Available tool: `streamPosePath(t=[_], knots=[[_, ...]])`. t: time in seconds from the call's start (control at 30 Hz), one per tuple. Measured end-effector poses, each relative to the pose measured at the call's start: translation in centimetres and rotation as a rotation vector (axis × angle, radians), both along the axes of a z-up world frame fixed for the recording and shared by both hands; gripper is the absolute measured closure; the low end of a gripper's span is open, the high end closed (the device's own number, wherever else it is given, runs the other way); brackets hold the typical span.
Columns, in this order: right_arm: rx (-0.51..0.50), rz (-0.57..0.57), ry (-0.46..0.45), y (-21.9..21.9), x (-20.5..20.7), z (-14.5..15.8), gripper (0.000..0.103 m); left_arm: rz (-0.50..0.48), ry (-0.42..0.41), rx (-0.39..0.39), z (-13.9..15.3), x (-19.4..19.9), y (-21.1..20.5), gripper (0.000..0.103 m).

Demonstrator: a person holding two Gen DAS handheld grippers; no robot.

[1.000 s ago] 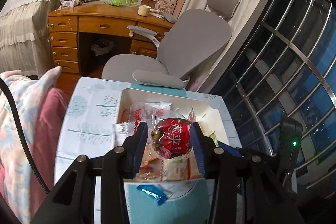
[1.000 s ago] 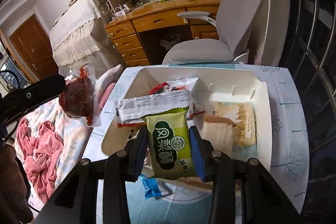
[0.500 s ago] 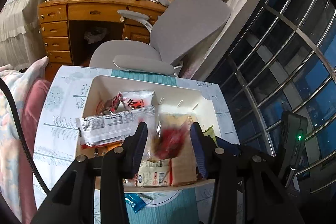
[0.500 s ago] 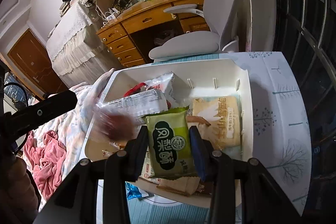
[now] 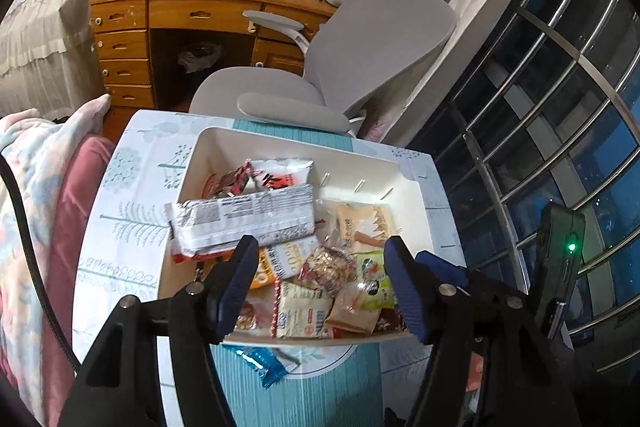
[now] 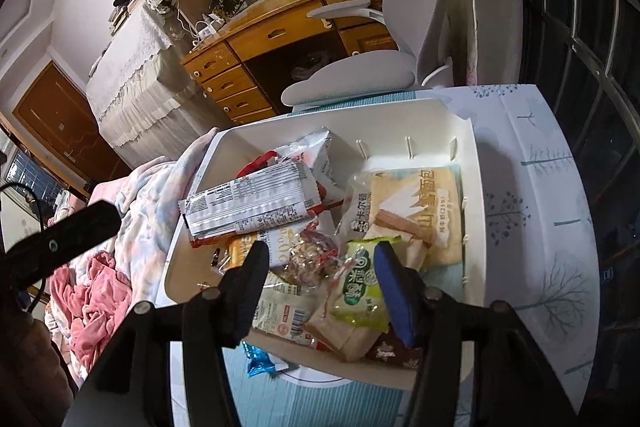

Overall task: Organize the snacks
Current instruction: 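Carry both packets into the white tray and open both tools to release them, then move the right tool down to the blue foil packet on the table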

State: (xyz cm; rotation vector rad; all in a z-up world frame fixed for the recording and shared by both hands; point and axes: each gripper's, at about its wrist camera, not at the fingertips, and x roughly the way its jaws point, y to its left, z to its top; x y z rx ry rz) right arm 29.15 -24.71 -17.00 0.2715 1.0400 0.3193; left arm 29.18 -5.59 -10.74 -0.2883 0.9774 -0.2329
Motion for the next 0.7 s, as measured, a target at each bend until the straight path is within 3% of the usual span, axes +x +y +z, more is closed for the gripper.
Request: streamPosePath(t=[0.1, 0.7], knots=[[-0.002, -0.01, 0.011, 0.5, -0.4, 0.1, 0.048, 0.015, 0.024, 0.004, -0.2, -0.6, 0.9, 0.031], [-0.019, -0.125, 0.033, 4.5, -6.0, 1.6, 0.042, 0.024, 0.112, 0.018, -0.6, -5.9, 8.4, 0.022]])
